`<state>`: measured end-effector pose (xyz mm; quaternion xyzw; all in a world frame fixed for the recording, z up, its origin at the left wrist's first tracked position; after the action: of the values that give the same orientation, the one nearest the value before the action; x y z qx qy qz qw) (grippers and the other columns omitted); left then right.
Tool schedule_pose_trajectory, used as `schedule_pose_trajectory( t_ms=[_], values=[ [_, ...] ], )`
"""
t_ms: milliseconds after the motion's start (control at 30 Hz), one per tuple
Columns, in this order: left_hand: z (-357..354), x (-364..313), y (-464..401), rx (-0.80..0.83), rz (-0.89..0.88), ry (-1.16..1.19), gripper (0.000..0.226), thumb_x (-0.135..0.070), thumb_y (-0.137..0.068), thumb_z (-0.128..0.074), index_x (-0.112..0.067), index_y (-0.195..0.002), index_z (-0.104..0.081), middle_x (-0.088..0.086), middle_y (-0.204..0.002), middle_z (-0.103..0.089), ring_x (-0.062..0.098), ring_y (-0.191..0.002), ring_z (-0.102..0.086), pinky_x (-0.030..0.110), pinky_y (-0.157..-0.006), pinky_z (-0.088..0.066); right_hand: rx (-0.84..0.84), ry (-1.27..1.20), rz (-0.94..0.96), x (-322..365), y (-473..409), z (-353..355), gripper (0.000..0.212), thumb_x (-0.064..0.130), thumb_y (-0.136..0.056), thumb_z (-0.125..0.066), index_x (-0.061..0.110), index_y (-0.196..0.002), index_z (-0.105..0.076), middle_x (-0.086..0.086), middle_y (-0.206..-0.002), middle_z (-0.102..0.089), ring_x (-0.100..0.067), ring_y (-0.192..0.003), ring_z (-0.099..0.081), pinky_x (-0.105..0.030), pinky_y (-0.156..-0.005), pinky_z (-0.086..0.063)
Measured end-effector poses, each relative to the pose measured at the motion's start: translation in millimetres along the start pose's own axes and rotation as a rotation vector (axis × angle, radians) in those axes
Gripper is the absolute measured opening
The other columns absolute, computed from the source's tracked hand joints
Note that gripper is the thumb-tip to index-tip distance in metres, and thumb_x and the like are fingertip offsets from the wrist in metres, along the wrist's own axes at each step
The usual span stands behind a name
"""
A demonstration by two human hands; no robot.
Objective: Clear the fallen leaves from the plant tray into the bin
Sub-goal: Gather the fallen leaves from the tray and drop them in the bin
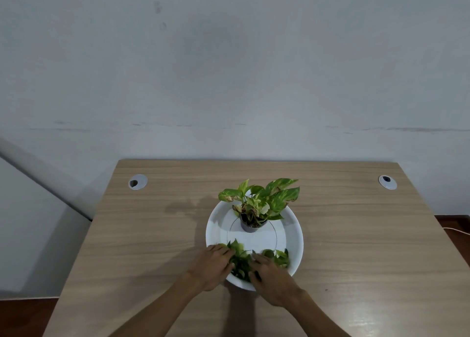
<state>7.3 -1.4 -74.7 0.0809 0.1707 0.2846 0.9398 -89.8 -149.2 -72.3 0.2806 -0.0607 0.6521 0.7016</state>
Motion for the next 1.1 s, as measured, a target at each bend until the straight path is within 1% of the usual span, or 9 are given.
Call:
schedule_pose_trajectory(
  t_ms=[167, 300, 400, 533, 667, 800, 867, 967, 1100],
  values=[
    [12, 3, -1, 0.090, -0.008, 0.070, 0.061, -0.043, -0.096, -0.041, -0.018, -0.150, -0.024, 0.005, -0.158, -0.026, 0.024, -0.143, -0.027, 0.039, -0.117, -0.024, -0.078, -0.102, -0.143, -21, 4, 37, 0.054, 0.042, -0.089, -0.055, 0.028, -0.141, -0.045, 0.002, -0.153, -0.034, -0.016, -0.141, -0.031, -0.033, -0.114, -0.033],
    [11, 7, -13, 0.181, 0.086, 0.030, 0.095, -0.077, -0.077, -0.043, -0.032, -0.152, -0.007, 0.008, -0.163, -0.002, 0.030, -0.148, -0.010, 0.047, -0.120, -0.017, 0.133, 0.018, -0.293, -47, -3, 43, 0.089, 0.057, -0.077, -0.064, 0.030, -0.151, -0.022, -0.004, -0.161, -0.012, -0.025, -0.149, -0.007, -0.046, -0.115, -0.029],
    [4, -4, -17, 0.199, 0.126, -0.031, 0.098, -0.081, -0.072, -0.044, -0.034, -0.151, -0.011, 0.011, -0.160, -0.014, 0.036, -0.142, -0.021, 0.050, -0.116, -0.022, 0.273, 0.053, -0.353, -50, -7, 32, 0.100, 0.061, -0.073, -0.067, 0.026, -0.152, -0.016, -0.008, -0.160, -0.013, -0.031, -0.148, -0.008, -0.048, -0.116, -0.027],
    [-7, -21, -18, 0.175, 0.175, 0.007, 0.093, -0.068, -0.070, -0.055, -0.029, -0.148, -0.023, 0.009, -0.145, -0.031, 0.035, -0.129, -0.032, 0.048, -0.110, -0.028, 0.278, 0.028, -0.377, -38, -11, 12, 0.086, 0.055, -0.068, -0.072, 0.021, -0.139, -0.035, -0.013, -0.141, -0.031, -0.036, -0.135, -0.031, -0.043, -0.110, -0.034],
    [-12, -37, -17, 0.155, 0.229, 0.083, 0.077, -0.040, -0.078, -0.060, -0.019, -0.145, -0.030, 0.012, -0.142, -0.031, 0.034, -0.127, -0.033, 0.043, -0.106, -0.034, 0.206, 0.004, -0.467, -21, -12, -8, 0.072, 0.039, -0.073, -0.069, 0.011, -0.133, -0.039, -0.016, -0.138, -0.031, -0.038, -0.128, -0.037, -0.044, -0.108, -0.036],
    [-12, -42, -14, 0.124, 0.216, 0.159, 0.064, -0.027, -0.080, -0.060, -0.015, -0.139, -0.038, 0.011, -0.134, -0.040, 0.032, -0.122, -0.040, 0.040, -0.105, -0.037, 0.121, -0.124, -0.382, 2, -8, -14, 0.057, 0.036, -0.069, -0.055, 0.014, -0.121, -0.049, -0.008, -0.123, -0.046, -0.032, -0.118, -0.041, -0.043, -0.100, -0.040],
    [-9, -38, -12, 0.095, 0.224, 0.203, 0.065, -0.030, -0.080, -0.061, -0.019, -0.140, -0.039, 0.007, -0.134, -0.042, 0.029, -0.123, -0.042, 0.041, -0.100, -0.044, 0.123, -0.154, -0.369, 2, -4, -6, 0.049, 0.032, -0.073, -0.056, 0.016, -0.119, -0.053, -0.007, -0.117, -0.047, -0.031, -0.113, -0.043, -0.039, -0.096, -0.041],
    [1, -27, -9, 0.014, 0.249, 0.147, 0.072, -0.048, -0.078, -0.060, -0.023, -0.142, -0.037, 0.003, -0.138, -0.040, 0.026, -0.125, -0.040, 0.042, -0.093, -0.048, -0.024, -0.079, -0.387, -16, -2, 21, 0.033, 0.031, -0.079, -0.054, 0.022, -0.110, -0.060, -0.006, -0.108, -0.054, -0.031, -0.110, -0.051, -0.038, -0.085, -0.050],
    [2, -16, -10, 0.067, 0.247, 0.058, 0.082, -0.060, -0.074, -0.058, -0.023, -0.143, -0.035, 0.006, -0.143, -0.038, 0.030, -0.126, -0.040, 0.044, -0.099, -0.042, -0.084, 0.014, -0.441, -38, -2, 40, 0.041, 0.036, -0.090, -0.051, 0.019, -0.128, -0.051, -0.006, -0.124, -0.050, -0.029, -0.121, -0.045, -0.039, -0.092, -0.045]
  ],
)
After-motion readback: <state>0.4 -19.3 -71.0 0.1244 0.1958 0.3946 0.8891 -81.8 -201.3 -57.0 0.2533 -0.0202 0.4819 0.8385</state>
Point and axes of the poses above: each hand's wrist, its own y-axis away from the middle knuckle, its own z-axis out of the back of the hand, x = y × z, the point moved 4 cm from there along -y, towards the middle knuckle
